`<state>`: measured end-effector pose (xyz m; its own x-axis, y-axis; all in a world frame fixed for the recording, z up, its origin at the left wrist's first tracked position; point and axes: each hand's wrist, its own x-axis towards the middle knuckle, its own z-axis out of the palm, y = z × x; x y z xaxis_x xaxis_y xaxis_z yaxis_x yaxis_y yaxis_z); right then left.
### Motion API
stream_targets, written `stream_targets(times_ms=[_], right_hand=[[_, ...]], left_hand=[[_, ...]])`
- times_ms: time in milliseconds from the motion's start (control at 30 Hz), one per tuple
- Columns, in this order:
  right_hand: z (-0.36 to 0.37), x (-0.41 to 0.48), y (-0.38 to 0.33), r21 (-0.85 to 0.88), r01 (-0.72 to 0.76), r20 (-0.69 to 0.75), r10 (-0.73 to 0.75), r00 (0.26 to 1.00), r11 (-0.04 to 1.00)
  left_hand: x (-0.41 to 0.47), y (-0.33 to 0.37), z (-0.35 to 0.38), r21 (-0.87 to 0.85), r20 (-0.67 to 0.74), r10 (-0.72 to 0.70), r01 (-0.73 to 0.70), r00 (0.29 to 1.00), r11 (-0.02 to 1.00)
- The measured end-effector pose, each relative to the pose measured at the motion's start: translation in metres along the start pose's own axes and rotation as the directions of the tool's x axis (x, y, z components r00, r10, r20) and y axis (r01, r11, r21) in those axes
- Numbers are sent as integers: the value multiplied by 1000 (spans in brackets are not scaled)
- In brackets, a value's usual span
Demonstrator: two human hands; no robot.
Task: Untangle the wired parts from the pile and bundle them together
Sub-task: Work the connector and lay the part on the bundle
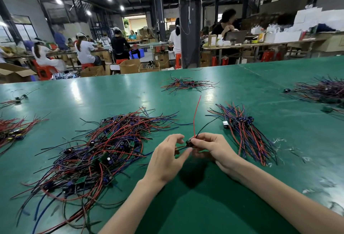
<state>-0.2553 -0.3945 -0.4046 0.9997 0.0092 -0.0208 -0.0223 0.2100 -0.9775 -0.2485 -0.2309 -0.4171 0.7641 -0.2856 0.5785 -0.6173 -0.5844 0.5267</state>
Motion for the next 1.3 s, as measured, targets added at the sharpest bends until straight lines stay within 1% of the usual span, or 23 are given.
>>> stream_targets(times_ms=[67, 133, 233, 300, 367, 433, 467, 533, 567, 600, 633, 667, 767, 867, 933, 1033, 1200, 1300], right_hand=[[-2, 2, -2, 32, 6, -36, -5, 999, 999], [-6, 3, -4, 72, 2, -71, 3, 997, 997], [-10, 5, -7, 82, -8, -116, 17, 993, 997], [-10, 6, -7, 81, -17, -129, 27, 991, 997], [-10, 5, -8, 83, -29, -124, 39, 991, 996], [-10, 4, -7, 75, -43, -108, 51, 993, 996], [-9, 3, -7, 68, -52, -97, 59, 994, 996], [-8, 2, -7, 60, -72, -70, 76, 995, 996], [-8, 2, -7, 52, -83, -50, 86, 995, 995], [-7, 1, -7, 37, -97, -27, 98, 995, 995], [-6, 1, -7, 20, -113, 1, 113, 994, 993], [-5, 0, -6, 14, -129, 32, 128, 991, 992], [-3, -1, -5, 49, -159, 96, 154, 983, 986], [-3, -2, -6, -35, -149, 83, 152, 985, 988], [-3, -1, -7, -76, -125, 49, 129, 991, 989], [-6, 1, -6, -90, -102, 23, 105, 994, 991], [-7, 2, -4, -116, -91, 59, 99, 993, 989], [-5, 3, -2, -132, -89, 58, 98, 994, 987]], left_hand=[[1, 0, 1, -51, 4, -81, 81, 997, 995], [0, -1, 2, -113, 42, -156, 160, 987, 981], [0, 1, 3, -164, 124, -233, 251, 965, 954], [3, 3, 2, -234, 199, -299, 342, 933, 910], [6, 5, -2, -329, 314, -392, 486, 865, 809], [7, 8, -6, -427, 447, -440, 618, 779, 660], [7, 9, -8, -473, 494, -445, 660, 747, 584], [8, 12, -10, -559, 551, -438, 704, 710, 439], [9, 14, -10, -591, 568, -432, 713, 700, 378], [10, 15, -9, -612, 579, -424, 715, 696, 337], [10, 16, -8, -624, 581, -417, 711, 699, 323], [10, 17, -7, -629, 574, -412, 703, 708, 332], [9, 17, -5, -625, 533, -419, 676, 735, 391], [9, 17, -5, -620, 527, -444, 685, 725, 382], [9, 18, -4, -628, 549, -436, 697, 713, 347], [9, 20, -3, -637, 592, -412, 715, 693, 287], [7, 20, -2, -601, 590, -426, 726, 686, 335], [8, 18, 0, -596, 584, -454, 735, 673, 322]])
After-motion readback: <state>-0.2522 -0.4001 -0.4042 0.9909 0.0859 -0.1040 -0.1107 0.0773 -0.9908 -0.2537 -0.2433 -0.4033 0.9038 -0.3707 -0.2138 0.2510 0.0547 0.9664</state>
